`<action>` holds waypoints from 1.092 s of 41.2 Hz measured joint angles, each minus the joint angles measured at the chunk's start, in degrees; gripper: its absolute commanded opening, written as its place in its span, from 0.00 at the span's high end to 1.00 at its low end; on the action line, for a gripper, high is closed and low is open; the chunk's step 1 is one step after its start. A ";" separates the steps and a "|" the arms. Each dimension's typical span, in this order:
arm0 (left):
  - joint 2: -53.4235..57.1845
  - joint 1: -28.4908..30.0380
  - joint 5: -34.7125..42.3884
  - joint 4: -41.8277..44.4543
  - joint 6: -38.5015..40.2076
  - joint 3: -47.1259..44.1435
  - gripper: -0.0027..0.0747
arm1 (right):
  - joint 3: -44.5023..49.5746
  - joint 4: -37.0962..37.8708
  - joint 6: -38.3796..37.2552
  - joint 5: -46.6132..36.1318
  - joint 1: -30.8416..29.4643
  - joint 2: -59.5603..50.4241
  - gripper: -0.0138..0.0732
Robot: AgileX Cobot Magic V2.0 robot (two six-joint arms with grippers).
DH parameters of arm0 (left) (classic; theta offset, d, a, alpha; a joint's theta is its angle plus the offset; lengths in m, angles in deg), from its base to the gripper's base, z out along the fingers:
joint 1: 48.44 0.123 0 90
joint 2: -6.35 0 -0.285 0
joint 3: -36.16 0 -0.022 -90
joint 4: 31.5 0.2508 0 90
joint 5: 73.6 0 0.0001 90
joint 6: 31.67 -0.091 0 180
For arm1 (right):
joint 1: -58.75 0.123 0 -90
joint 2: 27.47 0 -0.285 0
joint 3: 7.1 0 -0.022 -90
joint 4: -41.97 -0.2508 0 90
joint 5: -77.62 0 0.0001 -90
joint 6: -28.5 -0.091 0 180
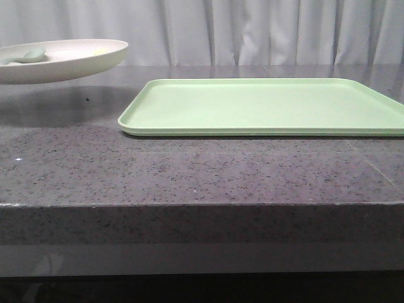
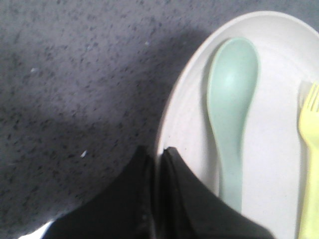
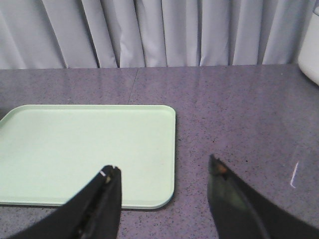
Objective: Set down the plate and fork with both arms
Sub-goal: 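Carry the plate over the green tray and lower it onto it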
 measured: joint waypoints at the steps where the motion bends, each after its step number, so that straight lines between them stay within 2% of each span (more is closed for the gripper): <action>1: 0.00 -0.53 0.00 0.00 0.63 0.68 0.99 | 0.00 0.00 0.00 0.00 0.00 0.00 0.36; 12: 0.00 -10.13 3.15 3.19 9.57 6.71 0.99 | 0.00 0.00 0.00 0.00 0.00 0.00 0.36; 20: -0.12 -19.32 8.28 8.22 15.79 6.89 0.99 | 0.00 0.00 0.00 0.00 0.00 0.00 0.36; 35: -4.54 -32.68 17.61 9.94 22.49 6.89 0.99 | 0.00 0.00 0.00 0.00 0.00 0.00 0.36; 45: -8.61 -39.01 21.47 20.13 34.21 6.89 0.99 | 0.00 0.00 0.00 0.00 0.00 0.00 0.36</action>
